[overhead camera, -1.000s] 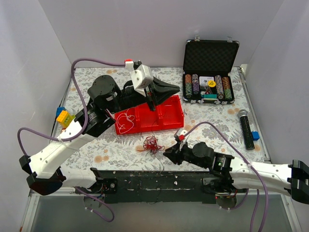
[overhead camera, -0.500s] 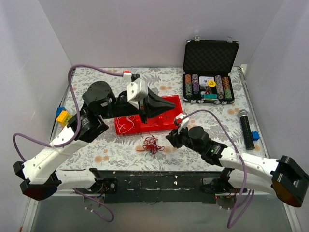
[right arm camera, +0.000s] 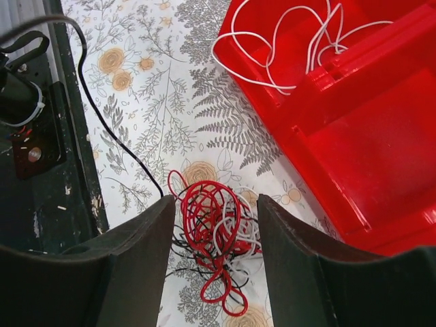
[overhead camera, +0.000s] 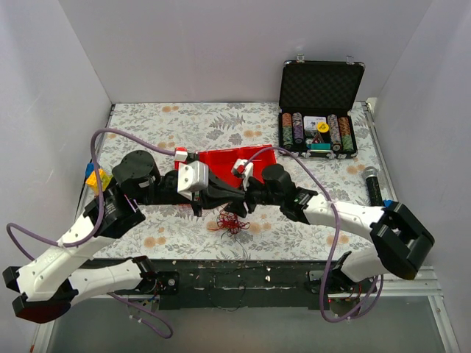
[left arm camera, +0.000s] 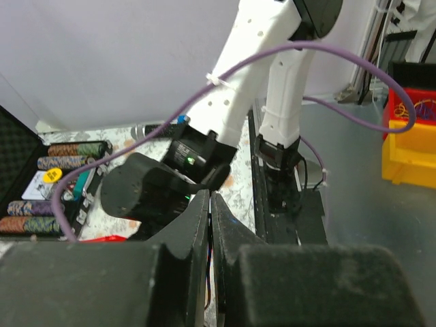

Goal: Untangle the cables

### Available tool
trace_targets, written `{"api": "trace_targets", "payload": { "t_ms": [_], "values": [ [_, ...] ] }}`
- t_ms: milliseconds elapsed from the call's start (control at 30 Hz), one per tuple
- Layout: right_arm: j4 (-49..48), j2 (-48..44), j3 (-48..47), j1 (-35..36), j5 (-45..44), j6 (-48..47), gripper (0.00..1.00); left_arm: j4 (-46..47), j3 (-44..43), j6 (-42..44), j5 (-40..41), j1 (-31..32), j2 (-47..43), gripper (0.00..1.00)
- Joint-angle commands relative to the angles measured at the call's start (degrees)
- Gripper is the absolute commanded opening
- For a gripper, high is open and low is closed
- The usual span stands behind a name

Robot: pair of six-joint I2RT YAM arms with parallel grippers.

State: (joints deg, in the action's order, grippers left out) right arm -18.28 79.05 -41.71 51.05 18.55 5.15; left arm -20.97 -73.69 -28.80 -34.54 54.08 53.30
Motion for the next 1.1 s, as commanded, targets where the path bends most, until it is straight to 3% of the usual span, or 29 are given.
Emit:
{"api": "trace_targets", "payload": {
  "t_ms": [0, 167, 367, 667, 767, 933, 1067],
  "values": [
    [4.2, 4.3, -5.9, -0.4, 7.2, -4.4, 0.61, -3.5, 2.8, 2.6, -0.2, -0.1, -3.3, 0.00],
    [9.3, 8.3, -8.9, -0.5, 11.6, -7.6, 0.64, -3.9, 3.8, 3.0, 2.1, -0.1, -5.0, 0.00],
    [14.9, 11.0, -11.3, 0.0, 10.7, -9.6, 0.67, -3.9, 4.3, 4.7, 2.7, -0.2, -5.4, 0.00],
    [11.1, 17.0, -12.9, 3.1, 7.9, -8.0, 0.65, -4.2, 6.1, 5.2, 3.9, -0.2, -6.8, 0.00],
    [11.3, 19.0, -13.7, 3.9, 6.9, -7.4, 0.53, -5.1, 7.2, 6.6, 4.2, -0.2, -7.4, 0.00],
    [8.6, 13.9, -10.1, 3.8, 1.9, -6.3, 0.02, -6.2, 11.3, 9.5, 5.1, -0.1, -9.4, 0.00],
    [7.5, 5.4, -5.8, 3.9, -3.2, -5.6, 0.01, -6.1, 18.3, 12.8, 5.8, -0.1, -13.4, 0.00]
  ]
}}
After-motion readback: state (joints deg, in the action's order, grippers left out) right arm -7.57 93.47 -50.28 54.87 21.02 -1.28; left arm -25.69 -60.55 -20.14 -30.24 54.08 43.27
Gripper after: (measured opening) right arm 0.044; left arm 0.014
